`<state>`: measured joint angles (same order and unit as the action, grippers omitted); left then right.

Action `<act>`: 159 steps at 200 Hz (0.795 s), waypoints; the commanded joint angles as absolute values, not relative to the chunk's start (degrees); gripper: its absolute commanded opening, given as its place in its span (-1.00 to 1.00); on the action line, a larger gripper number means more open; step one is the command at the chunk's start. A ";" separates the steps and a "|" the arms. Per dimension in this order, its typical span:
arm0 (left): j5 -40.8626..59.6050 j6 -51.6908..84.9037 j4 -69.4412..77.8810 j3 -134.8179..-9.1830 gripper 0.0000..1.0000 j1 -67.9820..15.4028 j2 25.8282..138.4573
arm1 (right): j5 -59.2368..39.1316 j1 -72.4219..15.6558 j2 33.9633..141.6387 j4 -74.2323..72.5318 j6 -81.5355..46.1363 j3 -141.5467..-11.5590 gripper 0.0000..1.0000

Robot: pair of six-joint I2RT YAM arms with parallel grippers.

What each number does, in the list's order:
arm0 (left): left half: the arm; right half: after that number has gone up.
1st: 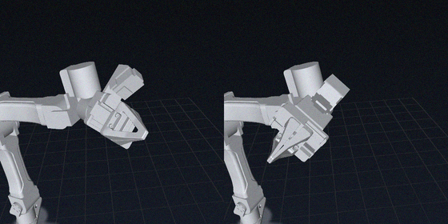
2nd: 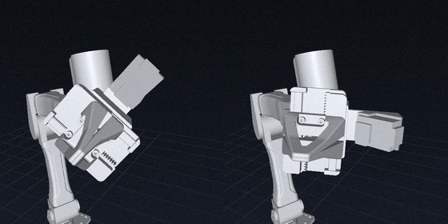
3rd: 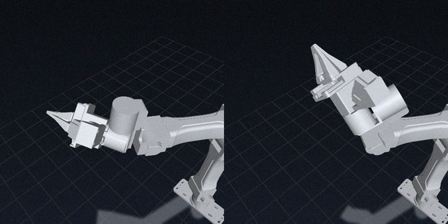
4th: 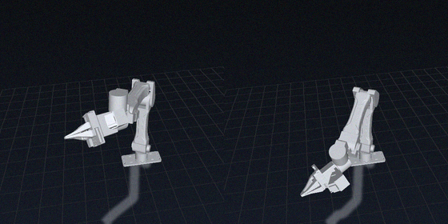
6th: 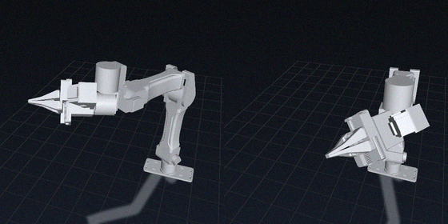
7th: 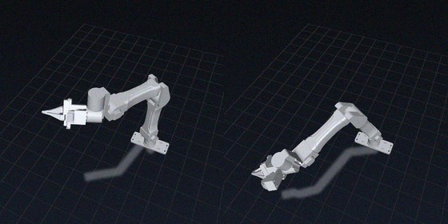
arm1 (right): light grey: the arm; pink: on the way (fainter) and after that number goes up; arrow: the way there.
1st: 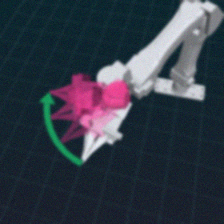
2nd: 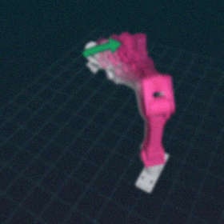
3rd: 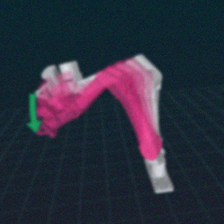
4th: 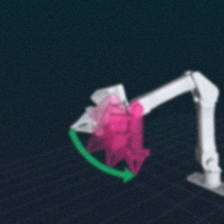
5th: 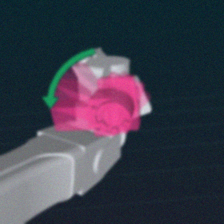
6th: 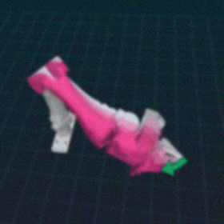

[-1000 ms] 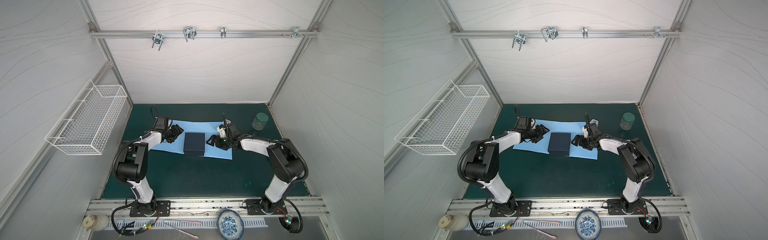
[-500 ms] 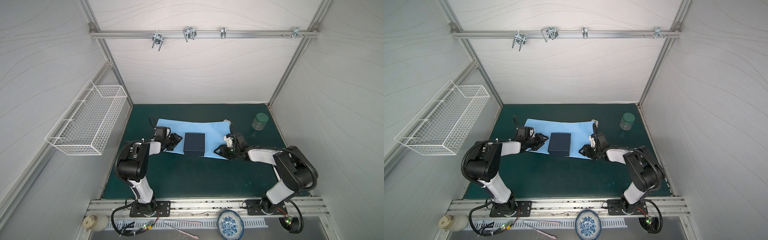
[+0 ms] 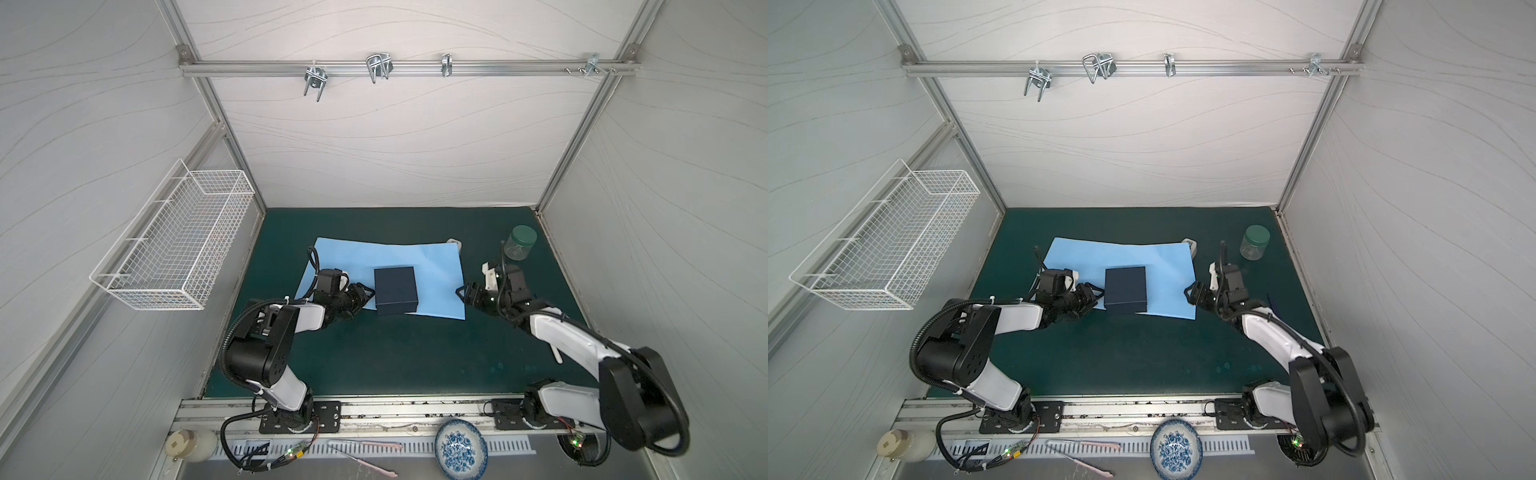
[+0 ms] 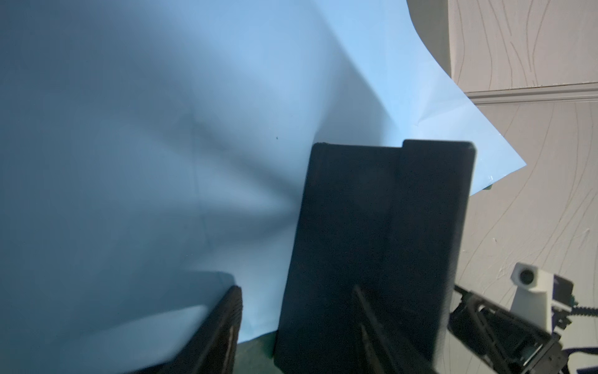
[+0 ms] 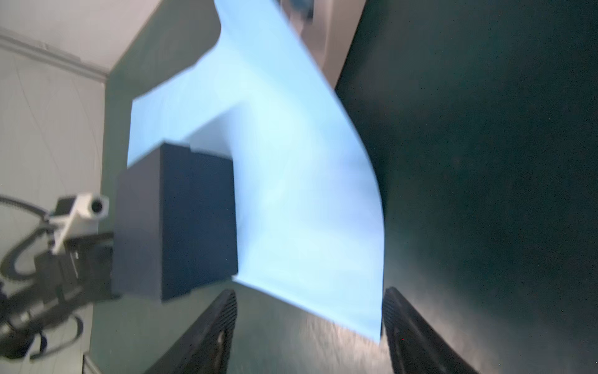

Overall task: Wrap the gift box in paper
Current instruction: 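Open both grippers and draw them back from the box on the paper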

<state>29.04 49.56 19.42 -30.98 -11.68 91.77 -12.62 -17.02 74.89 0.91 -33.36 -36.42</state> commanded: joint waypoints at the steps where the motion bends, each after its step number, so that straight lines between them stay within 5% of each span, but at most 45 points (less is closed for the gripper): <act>1: 27.23 48.45 9.06 -30.59 0.18 -11.42 93.33 | -13.68 -14.68 83.15 -1.24 -28.89 -41.63 0.55; 63: 26.86 47.12 5.30 -33.47 0.19 -10.27 90.40 | -20.57 -14.59 99.40 -4.75 -28.26 -49.39 0.49; 125: 27.17 46.59 4.31 -34.40 0.19 -9.36 88.88 | -24.79 -14.78 101.31 -12.04 -29.43 -44.60 -0.58; 159: 27.85 46.44 3.56 -35.03 0.20 -9.32 88.04 | -28.01 -14.43 98.50 -14.23 -31.46 -40.48 -0.97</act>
